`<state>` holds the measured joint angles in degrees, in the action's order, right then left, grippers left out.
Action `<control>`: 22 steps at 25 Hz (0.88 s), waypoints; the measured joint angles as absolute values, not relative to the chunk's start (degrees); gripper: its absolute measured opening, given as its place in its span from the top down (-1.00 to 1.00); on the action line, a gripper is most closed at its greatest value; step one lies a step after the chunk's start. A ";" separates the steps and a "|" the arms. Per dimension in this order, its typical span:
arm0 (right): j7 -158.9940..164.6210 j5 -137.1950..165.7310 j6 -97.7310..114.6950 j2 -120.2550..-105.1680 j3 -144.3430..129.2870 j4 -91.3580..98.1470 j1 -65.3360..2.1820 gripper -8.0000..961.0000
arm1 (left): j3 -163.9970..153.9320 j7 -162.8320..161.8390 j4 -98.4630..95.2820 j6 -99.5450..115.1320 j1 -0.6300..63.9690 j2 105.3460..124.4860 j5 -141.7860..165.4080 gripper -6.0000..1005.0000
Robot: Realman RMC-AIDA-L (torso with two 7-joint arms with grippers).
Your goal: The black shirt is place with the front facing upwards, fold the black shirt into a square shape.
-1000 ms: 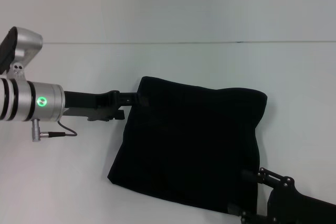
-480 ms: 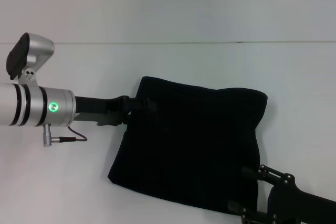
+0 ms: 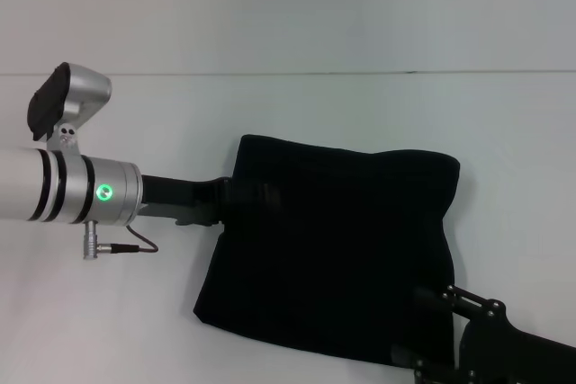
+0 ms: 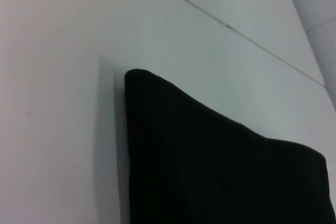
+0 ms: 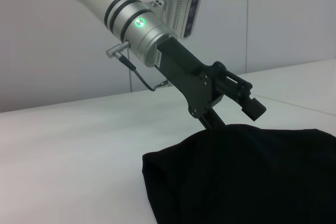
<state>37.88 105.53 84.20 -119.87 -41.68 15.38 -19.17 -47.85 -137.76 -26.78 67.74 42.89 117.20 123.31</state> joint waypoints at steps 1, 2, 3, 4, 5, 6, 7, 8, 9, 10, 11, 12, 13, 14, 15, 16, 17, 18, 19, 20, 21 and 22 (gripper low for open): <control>37.88 105.54 84.22 -119.87 -41.70 15.38 -19.07 -0.72 | -48.33 -137.76 -26.88 67.93 42.89 117.11 123.31 -0.89; 37.88 105.55 84.24 -119.87 -41.72 15.38 -18.97 -0.72 | -49.01 -137.77 -27.01 67.91 42.89 117.00 123.31 -0.89; 37.88 105.56 84.27 -119.87 -41.73 15.37 -18.89 -0.72 | -49.49 -137.78 -27.09 67.82 42.89 116.94 123.31 -0.89; 37.88 105.56 84.38 -119.88 -41.73 15.38 -18.79 -0.72 | -50.24 -137.82 -27.18 67.39 42.86 116.95 123.31 -0.89; 37.88 105.56 84.61 -119.88 -41.72 15.38 -18.72 -0.72 | -50.48 -137.89 -27.22 66.97 42.79 117.02 123.31 -0.89; 37.88 105.56 84.82 -119.87 -41.70 15.39 -18.66 -0.72 | -50.65 -137.93 -27.24 66.65 42.75 117.08 123.31 -0.82; 37.88 105.56 85.10 -119.83 -41.69 15.39 -18.62 -0.72 | -50.78 -137.94 -27.28 66.31 42.69 117.16 123.31 -0.75; 37.88 105.56 85.33 -119.79 -41.68 15.40 -18.57 -0.72 | -50.91 -137.94 -27.28 66.11 42.66 117.18 123.31 -0.67; 37.88 105.55 85.53 -119.76 -41.67 15.43 -18.50 -0.72 | -51.06 -137.95 -27.28 65.93 42.63 117.20 123.31 -0.60; 37.88 105.53 85.64 -119.75 -41.67 15.47 -18.43 -0.72 | -51.12 -137.96 -27.27 65.83 42.61 117.20 123.31 -0.53; 37.88 105.49 85.73 -119.72 -41.66 15.54 -18.38 -0.72 | -51.18 -137.97 -27.25 65.70 42.58 117.20 123.31 -0.46; 37.88 105.47 85.79 -119.72 -41.66 15.59 -18.33 -0.72 | -51.20 -137.98 -27.24 65.60 42.53 117.22 123.31 -0.38; 37.88 105.46 85.81 -119.71 -41.66 15.62 -18.33 -0.72 | -51.21 -137.98 -27.23 65.57 42.51 117.23 123.31 -0.31; 37.88 105.46 85.82 -119.72 -41.65 15.64 -18.33 -0.72 | -51.22 -137.96 -27.19 65.48 42.45 117.26 123.31 -0.23; 37.88 105.47 85.82 -119.73 -41.66 15.64 -18.33 -0.72 | -51.23 -137.90 -27.16 65.43 42.42 117.28 123.31 -0.16; 37.88 105.48 85.83 -119.76 -41.66 15.64 -18.33 -0.72 | -51.23 -137.80 -27.12 65.41 42.40 117.29 123.31 -0.08; 37.88 105.48 85.86 -119.78 -41.66 15.64 -18.33 -0.72 | -51.24 -137.72 -27.10 65.40 42.40 117.29 123.31 0.00; 37.88 105.48 85.88 -119.79 -41.66 15.64 -18.34 -0.72 | -51.24 -137.66 -27.09 65.40 42.39 117.29 123.31 0.08; 37.88 105.48 85.91 -119.79 -41.66 15.64 -18.37 -0.72 | -51.24 -137.61 -27.08 65.41 42.39 117.29 123.31 0.16; 37.88 105.48 85.94 -119.79 -41.66 15.64 -18.39 -0.72 | -51.25 -137.59 -27.06 65.43 42.38 117.29 123.31 0.24; 37.88 105.48 85.96 -119.79 -41.66 15.64 -18.40 -0.72 | -51.24 -137.57 -27.05 65.50 42.38 117.29 123.31 0.33; 37.88 105.47 85.96 -119.79 -41.66 15.64 -18.41 -0.72 | -51.25 -137.55 -27.05 65.54 42.37 117.28 123.31 0.38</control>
